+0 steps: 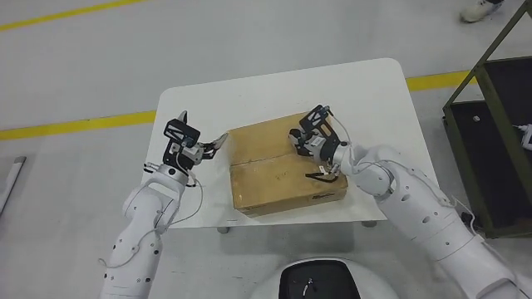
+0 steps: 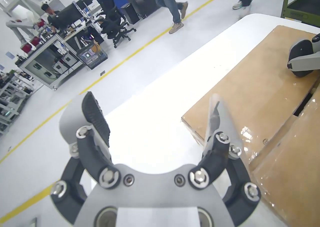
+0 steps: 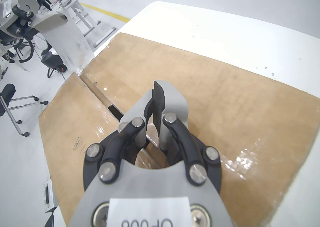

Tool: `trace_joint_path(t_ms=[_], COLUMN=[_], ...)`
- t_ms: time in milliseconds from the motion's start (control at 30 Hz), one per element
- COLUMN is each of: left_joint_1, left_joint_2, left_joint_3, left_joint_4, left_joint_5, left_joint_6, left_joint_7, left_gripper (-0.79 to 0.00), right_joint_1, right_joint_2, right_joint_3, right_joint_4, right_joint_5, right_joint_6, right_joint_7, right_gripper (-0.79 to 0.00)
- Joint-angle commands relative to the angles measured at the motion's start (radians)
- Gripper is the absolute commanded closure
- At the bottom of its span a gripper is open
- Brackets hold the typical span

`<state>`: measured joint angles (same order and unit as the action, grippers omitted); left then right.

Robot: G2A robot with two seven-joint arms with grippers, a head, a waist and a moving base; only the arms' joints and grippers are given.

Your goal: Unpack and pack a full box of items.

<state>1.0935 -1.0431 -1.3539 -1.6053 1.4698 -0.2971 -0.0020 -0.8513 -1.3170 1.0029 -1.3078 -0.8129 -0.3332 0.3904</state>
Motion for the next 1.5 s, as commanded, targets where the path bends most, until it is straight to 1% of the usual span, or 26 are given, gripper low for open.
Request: trace_joint_path(t_ms=[0, 100, 167, 233, 500, 600, 767, 1167, 1333, 1400, 1433, 1467], left_joint_1=[-0.013, -0.04, -0.063, -0.087, -0.192, -0.227, -0.286, -0.415, -0.457, -0.467, -0.471, -0.473], left_joint_2=[-0.001, -0.003, -0.005, -0.009, -0.035, -0.048, -0.073, -0.138, -0.167, -0.176, -0.179, -0.182], left_joint_3=[0.006, 0.022, 0.036, 0.058, 0.18, 0.239, 0.332, 0.5, 0.559, 0.57, 0.573, 0.574], left_joint_4=[-0.018, -0.041, -0.041, -0.038, -0.007, -0.003, 0.02, 0.086, 0.106, 0.11, 0.108, 0.108], left_joint_5=[0.02, 0.041, 0.066, 0.079, 0.087, 0.097, 0.115, 0.111, 0.112, 0.107, 0.107, 0.106], left_joint_6=[-0.006, -0.023, -0.033, -0.046, -0.083, -0.092, -0.098, -0.09, -0.086, -0.08, -0.08, -0.079], left_joint_7=[-0.006, -0.02, -0.028, -0.025, -0.035, -0.036, -0.045, -0.059, -0.058, -0.058, -0.058, -0.059], left_gripper=[-0.785, -0.785, -0.785, -0.785, -0.785, -0.785, -0.785, -0.785, -0.785, -0.785, -0.785, -0.785], right_joint_1=[-0.001, -0.003, -0.009, -0.012, -0.085, -0.116, -0.155, -0.201, -0.21, -0.213, -0.214, -0.212], right_joint_2=[0.002, 0.009, 0.014, 0.021, 0.055, 0.066, 0.079, 0.098, 0.105, 0.107, 0.108, 0.11], right_joint_3=[0.018, 0.054, 0.085, 0.116, 0.278, 0.335, 0.397, 0.47, 0.501, 0.513, 0.519, 0.527], right_joint_4=[-0.01, -0.033, -0.044, -0.06, -0.133, -0.152, -0.175, -0.197, -0.198, -0.203, -0.204, -0.206], right_joint_5=[0.015, 0.034, 0.057, 0.047, 0.06, 0.067, 0.078, 0.108, 0.134, 0.172, 0.21, 0.23], right_joint_6=[0.005, 0.01, 0.017, 0.023, 0.049, 0.061, 0.059, 0.037, 0.036, 0.034, 0.032, 0.029], right_joint_7=[0.003, 0.023, 0.036, 0.049, 0.064, 0.071, 0.08, 0.089, 0.099, 0.122, 0.144, 0.167], right_gripper=[0.0, 0.0, 0.0, 0.0, 0.0, 0.0, 0.0, -0.018, -0.049, -0.12, -0.2, -0.314])
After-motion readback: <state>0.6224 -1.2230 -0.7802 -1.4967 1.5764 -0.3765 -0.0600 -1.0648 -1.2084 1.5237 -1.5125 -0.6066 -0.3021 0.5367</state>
